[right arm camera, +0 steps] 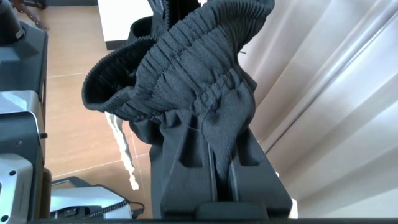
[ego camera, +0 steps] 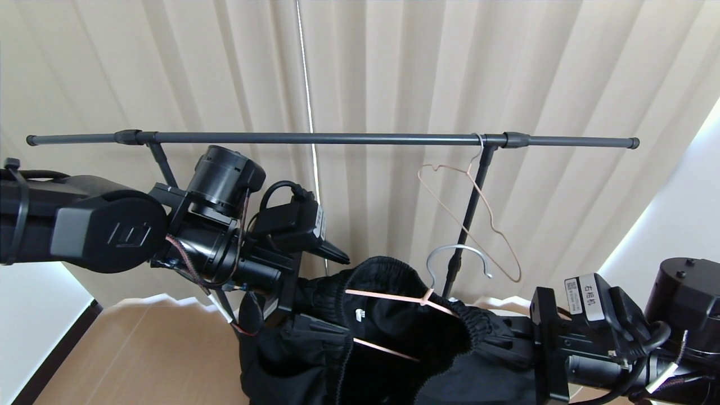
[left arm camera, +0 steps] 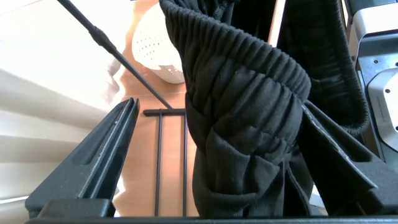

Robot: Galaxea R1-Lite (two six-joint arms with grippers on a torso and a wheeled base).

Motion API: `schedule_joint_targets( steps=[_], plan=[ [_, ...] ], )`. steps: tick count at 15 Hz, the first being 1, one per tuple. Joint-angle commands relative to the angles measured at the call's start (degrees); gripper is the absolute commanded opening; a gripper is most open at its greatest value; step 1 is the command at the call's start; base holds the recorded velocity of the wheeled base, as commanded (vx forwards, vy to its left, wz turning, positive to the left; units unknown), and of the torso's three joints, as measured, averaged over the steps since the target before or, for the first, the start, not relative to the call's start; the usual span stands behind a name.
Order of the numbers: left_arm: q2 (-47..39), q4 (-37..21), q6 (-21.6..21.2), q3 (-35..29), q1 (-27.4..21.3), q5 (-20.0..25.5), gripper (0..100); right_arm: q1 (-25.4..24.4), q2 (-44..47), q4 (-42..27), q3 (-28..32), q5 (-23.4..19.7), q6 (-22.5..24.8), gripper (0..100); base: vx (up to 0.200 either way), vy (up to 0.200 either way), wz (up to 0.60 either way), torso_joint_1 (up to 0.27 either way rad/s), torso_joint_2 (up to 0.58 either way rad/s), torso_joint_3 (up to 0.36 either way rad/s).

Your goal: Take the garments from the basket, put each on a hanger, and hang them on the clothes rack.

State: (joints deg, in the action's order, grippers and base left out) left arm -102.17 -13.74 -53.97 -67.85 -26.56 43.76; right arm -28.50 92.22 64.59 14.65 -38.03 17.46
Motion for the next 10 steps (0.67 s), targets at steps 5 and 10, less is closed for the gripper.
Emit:
schedule_joint_targets(
  steps=[5,10],
  plan=[
    [-0.2,0.0,0.1,-0.1,0.1,0.0,0,-0.2,0.2,0.6,0.0,0.2,0.1,0,0.000,0.000,0.00,0.000,0.00,0.000],
    [-0.1,-0.1,0.4,0.3,0.4,0.0,0,-0.1,0.6,0.6,0.6,0.5,-0.1,0,0.000,0.000,0.00,0.000,0.00,0.000]
  ],
)
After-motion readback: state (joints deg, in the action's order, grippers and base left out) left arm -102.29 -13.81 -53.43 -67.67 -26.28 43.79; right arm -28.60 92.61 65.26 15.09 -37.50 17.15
